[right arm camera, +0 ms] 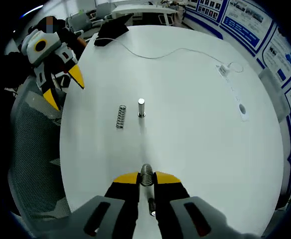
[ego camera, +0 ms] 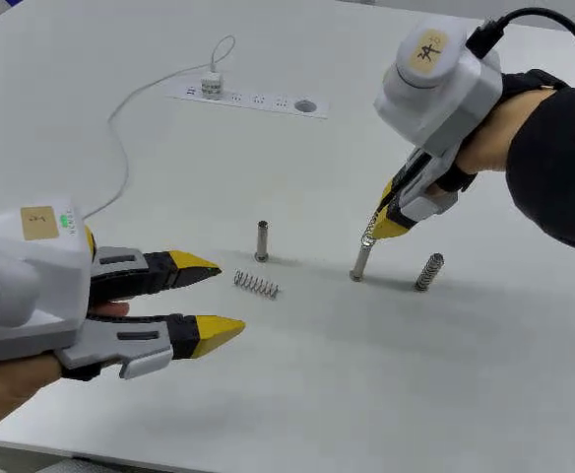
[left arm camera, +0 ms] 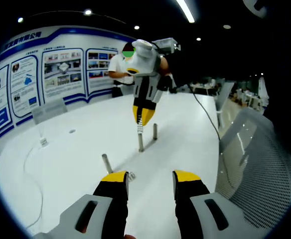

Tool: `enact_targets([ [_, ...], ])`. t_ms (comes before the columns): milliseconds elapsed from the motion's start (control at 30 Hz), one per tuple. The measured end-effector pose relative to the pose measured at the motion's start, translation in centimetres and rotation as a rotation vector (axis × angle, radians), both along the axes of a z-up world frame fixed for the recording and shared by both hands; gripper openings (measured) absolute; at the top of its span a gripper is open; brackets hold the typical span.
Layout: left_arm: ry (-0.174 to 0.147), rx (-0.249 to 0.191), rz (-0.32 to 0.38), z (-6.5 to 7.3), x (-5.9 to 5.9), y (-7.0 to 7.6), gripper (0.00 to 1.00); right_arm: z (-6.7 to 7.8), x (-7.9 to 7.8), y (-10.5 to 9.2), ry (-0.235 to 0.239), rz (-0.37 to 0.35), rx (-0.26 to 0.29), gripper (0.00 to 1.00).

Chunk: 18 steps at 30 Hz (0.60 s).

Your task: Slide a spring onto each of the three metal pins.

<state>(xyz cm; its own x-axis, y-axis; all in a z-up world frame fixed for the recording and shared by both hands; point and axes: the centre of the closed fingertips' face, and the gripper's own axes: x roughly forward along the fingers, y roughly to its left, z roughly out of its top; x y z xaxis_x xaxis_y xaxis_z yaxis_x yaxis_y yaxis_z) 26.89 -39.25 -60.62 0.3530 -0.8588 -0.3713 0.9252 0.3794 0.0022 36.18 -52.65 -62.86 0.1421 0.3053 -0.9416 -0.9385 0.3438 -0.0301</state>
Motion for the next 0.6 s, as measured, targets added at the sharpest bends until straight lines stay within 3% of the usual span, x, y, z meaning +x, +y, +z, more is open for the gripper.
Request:
enact_targets([
  [600, -0.001, -0.002, 0.002, 0.1, 0.2, 0.0, 0.36, -3.0, 0.0, 0.4, 0.003, 0.001, -0.090, 0.12],
])
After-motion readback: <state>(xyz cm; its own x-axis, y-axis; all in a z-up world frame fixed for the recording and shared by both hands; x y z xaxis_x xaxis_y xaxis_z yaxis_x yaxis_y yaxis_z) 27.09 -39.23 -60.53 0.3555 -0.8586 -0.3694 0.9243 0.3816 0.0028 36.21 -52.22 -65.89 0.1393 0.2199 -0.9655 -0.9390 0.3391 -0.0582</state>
